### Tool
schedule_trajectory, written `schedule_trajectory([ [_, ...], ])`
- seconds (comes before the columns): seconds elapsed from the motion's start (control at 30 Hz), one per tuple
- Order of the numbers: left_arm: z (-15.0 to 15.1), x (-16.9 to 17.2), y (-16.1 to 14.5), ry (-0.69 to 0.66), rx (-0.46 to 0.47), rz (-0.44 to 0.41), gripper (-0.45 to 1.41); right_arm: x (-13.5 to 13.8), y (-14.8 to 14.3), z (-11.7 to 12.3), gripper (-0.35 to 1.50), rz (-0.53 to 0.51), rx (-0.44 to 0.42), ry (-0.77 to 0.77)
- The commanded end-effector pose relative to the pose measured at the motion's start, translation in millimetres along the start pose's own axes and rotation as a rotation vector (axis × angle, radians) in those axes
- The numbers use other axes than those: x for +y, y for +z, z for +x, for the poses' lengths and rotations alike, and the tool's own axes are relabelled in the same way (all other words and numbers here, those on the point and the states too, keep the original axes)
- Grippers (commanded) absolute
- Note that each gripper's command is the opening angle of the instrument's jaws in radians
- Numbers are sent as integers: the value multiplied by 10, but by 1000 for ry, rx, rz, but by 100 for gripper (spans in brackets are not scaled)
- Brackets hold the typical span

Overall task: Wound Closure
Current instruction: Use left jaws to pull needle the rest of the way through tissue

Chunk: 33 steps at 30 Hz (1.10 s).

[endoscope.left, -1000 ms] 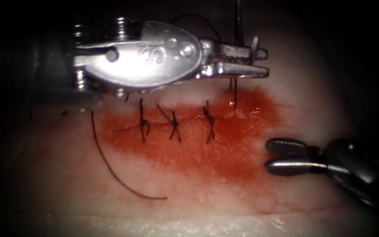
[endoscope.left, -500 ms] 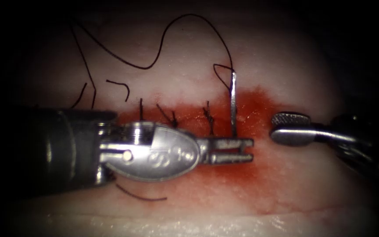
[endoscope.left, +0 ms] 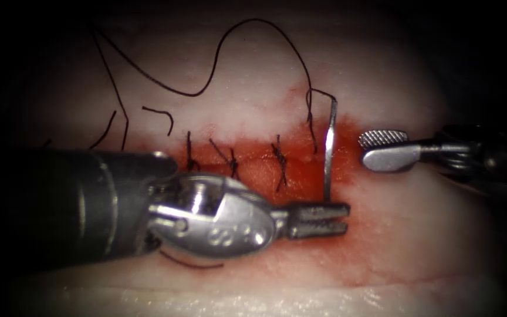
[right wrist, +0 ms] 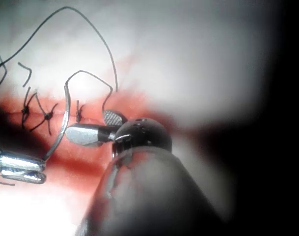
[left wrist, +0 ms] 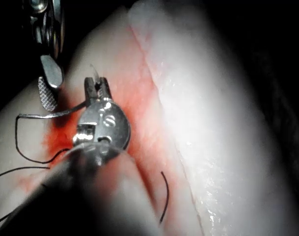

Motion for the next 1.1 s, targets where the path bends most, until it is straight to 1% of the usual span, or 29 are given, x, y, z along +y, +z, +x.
schedule_trajectory([
  [0.03,-4,0,8,7,-1,2,-45,1,15,-4,118,10,10,17],
  [0.23,-4,-1,11,19,-2,6,-45,-1,29,-9,118,22,18,74],
  [0.37,-4,-1,12,20,2,11,-45,-2,36,-10,118,43,-2,124],
  [0.53,-3,-1,13,20,3,14,-45,-3,42,-11,116,73,26,140],
  [0.63,-3,-1,13,20,4,14,-45,-3,43,-11,106,94,42,150],
  [0.87,-2,-1,13,20,10,24,-45,-1,47,-18,101,100,44,179],
  [0.97,-2,-1,13,20,10,25,-45,-1,48,-19,88,100,46,184],
  [1.0,-2,-1,13,20,10,25,-45,-1,50,-18,73,100,46,184],
  [1.1,-2,-1,13,20,10,24,-45,-2,51,-17,69,100,47,185],
])
